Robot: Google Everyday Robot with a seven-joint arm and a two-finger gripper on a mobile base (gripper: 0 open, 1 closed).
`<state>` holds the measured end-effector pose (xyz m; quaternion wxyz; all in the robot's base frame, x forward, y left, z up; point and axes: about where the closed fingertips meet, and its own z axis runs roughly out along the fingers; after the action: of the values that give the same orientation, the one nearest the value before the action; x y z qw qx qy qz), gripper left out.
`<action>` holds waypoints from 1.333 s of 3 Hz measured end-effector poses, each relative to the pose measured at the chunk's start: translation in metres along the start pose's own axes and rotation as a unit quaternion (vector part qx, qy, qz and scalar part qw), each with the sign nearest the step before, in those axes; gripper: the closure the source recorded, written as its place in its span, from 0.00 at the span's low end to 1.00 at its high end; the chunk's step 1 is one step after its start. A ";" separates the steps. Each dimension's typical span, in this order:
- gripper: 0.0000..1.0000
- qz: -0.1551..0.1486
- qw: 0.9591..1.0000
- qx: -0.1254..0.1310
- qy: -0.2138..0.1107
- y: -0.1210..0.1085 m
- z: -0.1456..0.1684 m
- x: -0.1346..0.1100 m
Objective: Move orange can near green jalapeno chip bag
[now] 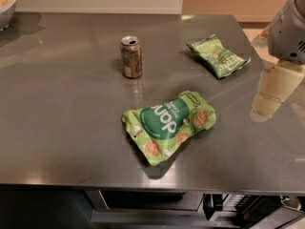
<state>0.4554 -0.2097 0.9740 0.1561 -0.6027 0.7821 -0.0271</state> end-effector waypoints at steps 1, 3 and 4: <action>0.00 0.010 1.000 -0.005 -0.021 -0.025 0.016 -0.019; 0.00 0.030 0.995 0.003 -0.093 -0.083 0.052 -0.075; 0.00 0.044 0.990 -0.001 -0.137 -0.108 0.073 -0.109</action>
Offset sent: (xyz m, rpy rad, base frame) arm 0.1204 0.0549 -0.0188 0.2007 -0.0426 -0.0244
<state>0.6010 -0.1245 0.9526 0.2623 -0.5660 0.7790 0.0636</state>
